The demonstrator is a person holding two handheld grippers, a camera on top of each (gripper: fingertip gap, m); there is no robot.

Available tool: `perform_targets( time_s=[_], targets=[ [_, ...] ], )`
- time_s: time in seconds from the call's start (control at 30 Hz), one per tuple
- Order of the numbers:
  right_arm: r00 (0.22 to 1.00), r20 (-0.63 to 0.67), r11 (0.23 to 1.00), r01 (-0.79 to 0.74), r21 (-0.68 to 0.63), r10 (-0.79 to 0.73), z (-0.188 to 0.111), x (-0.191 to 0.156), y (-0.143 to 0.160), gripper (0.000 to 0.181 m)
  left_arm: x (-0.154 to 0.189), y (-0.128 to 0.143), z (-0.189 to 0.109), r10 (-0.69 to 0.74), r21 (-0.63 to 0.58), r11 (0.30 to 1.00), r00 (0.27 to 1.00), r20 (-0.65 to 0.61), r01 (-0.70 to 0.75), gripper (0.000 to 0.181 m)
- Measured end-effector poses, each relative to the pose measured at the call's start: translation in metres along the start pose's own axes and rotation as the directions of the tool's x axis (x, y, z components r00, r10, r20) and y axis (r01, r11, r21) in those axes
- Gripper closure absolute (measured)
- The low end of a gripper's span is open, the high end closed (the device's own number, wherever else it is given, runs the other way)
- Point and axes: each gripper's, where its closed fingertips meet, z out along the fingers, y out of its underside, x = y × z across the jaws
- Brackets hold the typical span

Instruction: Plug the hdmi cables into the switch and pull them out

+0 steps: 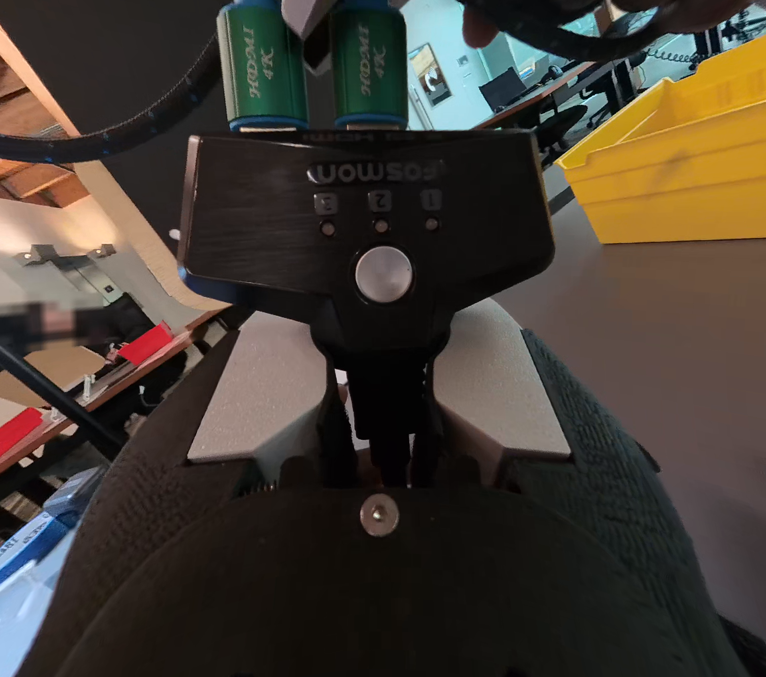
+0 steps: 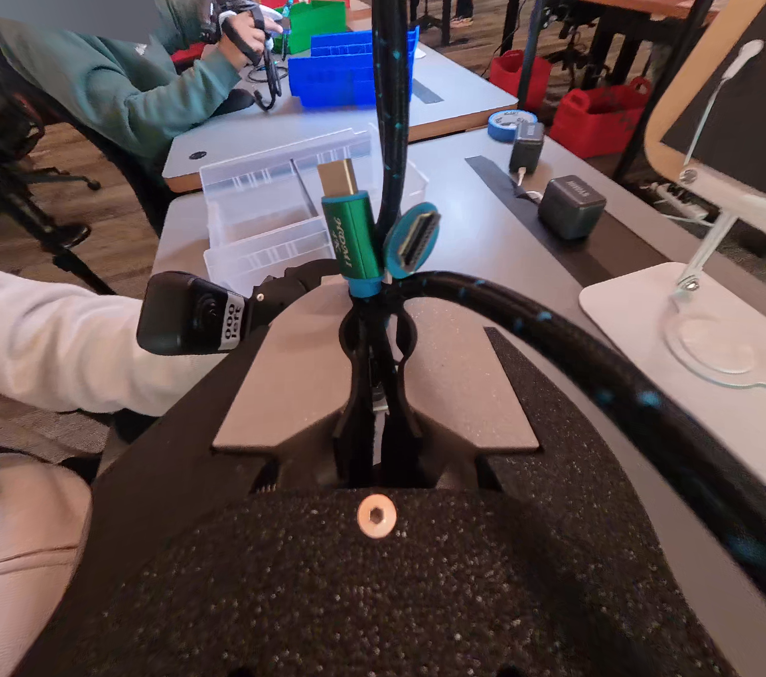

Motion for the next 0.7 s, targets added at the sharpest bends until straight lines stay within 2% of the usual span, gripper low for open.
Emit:
perform_targets(
  time_s=[0.1,0.4,0.43,0.47,0.5,0.53,0.6,0.7],
  targets=[
    [0.998,-0.04,0.997,0.041,0.064,-0.039,-0.012,0.008,-0.011,0.171,0.006,0.001,0.001,-0.042,0.006,0.999,0.998,-0.042,0.042,0.14],
    [0.982,-0.114,0.986,0.158,0.054,-0.151,-0.023,0.016,-0.014,0.17,0.024,0.001,0.002,-0.198,-0.042,0.98,0.97,-0.141,0.194,0.143],
    [0.968,-0.21,0.969,0.178,0.169,-0.141,-0.041,0.027,-0.034,0.173,0.022,0.014,0.001,-0.233,-0.081,0.971,0.963,-0.132,0.224,0.143],
    [0.948,-0.298,0.937,0.199,0.287,-0.111,-0.077,0.039,-0.055,0.173,0.015,0.028,0.001,-0.286,-0.129,0.954,0.951,-0.115,0.271,0.145],
    [0.939,-0.337,0.89,0.207,0.406,-0.065,-0.124,0.045,-0.073,0.174,0.007,0.036,0.001,-0.35,-0.156,0.93,0.932,-0.09,0.334,0.145],
    [0.933,-0.355,0.849,0.236,0.473,-0.062,-0.167,0.043,-0.08,0.174,-0.001,0.036,0.002,-0.411,-0.146,0.905,0.909,-0.064,0.399,0.144],
    [0.933,-0.351,0.853,0.247,0.459,-0.081,-0.222,0.035,-0.069,0.173,-0.005,0.028,0.001,-0.453,-0.098,0.889,0.89,-0.048,0.447,0.142],
    [0.89,-0.456,0.951,0.15,0.27,-0.011,-0.264,0.052,-0.024,0.172,0.007,0.015,0.003,-0.369,-0.066,0.929,0.925,-0.089,0.364,0.141]
  ],
)
